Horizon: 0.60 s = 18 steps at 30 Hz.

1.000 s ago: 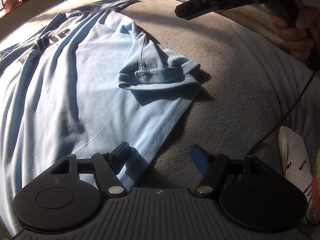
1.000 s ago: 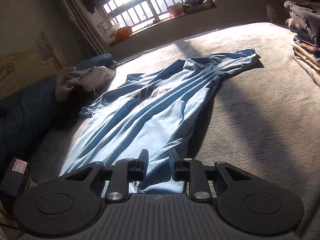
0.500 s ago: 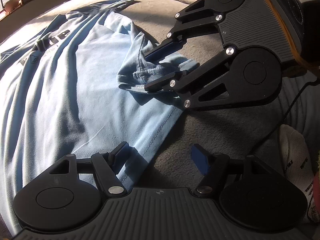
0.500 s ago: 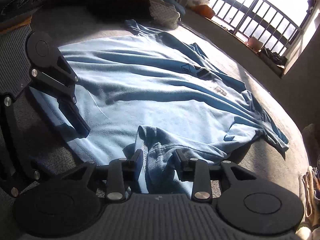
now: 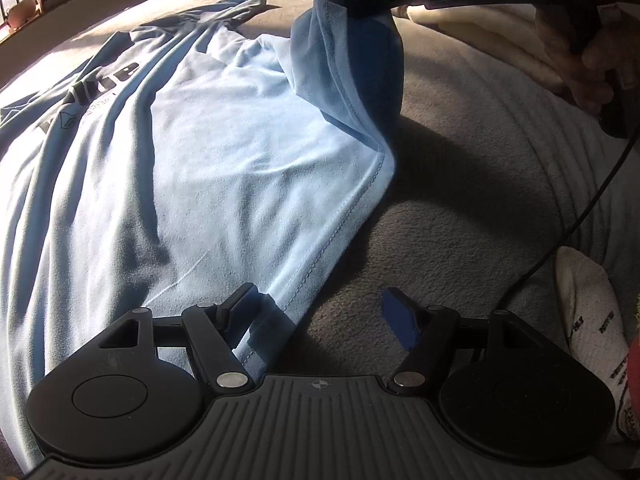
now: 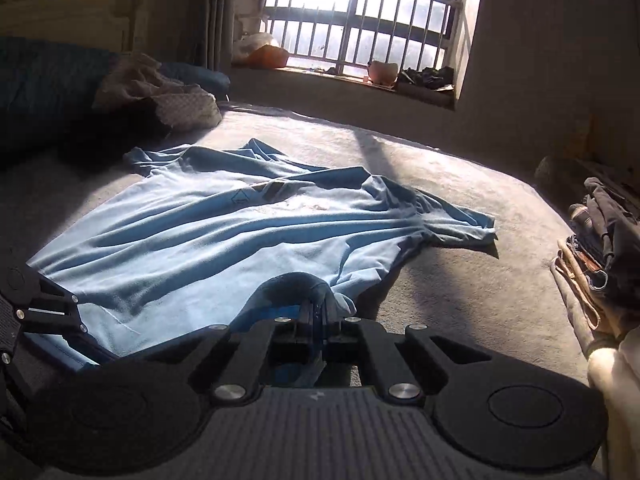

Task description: Fold clothes

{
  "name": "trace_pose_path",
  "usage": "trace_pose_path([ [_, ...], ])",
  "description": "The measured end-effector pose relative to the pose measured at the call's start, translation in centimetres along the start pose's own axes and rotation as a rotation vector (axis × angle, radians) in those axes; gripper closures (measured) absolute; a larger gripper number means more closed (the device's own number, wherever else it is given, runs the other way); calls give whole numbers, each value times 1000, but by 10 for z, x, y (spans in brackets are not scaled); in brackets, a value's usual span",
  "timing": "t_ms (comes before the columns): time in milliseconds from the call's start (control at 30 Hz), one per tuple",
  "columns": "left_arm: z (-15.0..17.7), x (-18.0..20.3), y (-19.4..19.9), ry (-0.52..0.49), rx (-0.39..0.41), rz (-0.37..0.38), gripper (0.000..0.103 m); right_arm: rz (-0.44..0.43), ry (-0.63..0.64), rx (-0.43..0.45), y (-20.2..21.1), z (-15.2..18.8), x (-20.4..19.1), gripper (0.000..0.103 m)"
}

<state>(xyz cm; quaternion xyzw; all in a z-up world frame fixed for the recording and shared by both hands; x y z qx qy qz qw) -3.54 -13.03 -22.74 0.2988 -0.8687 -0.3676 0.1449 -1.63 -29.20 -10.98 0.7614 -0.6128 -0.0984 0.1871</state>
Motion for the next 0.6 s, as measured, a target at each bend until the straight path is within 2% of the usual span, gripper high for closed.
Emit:
trace_pose_path([
  [100,0,1,0,-1,-3,-2,34,76,-159,19,22,-3,41,100],
  [267,0,0,3,-2,-11,0,34,150,-407,-90,30,48,88,101],
  [600,1,-4,9,11,-29,12,34,195,-691,-234,41,131,107,100],
])
Point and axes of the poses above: each gripper's, at about its wrist camera, not at the fingertips, and y roughly against the way its jaws point, x to its right, z to its underside, the point moved 10 cm from there along -y, roughly the way its jaws point, and after that the axes turned 9 degrees about x, right-handed, at the moved point
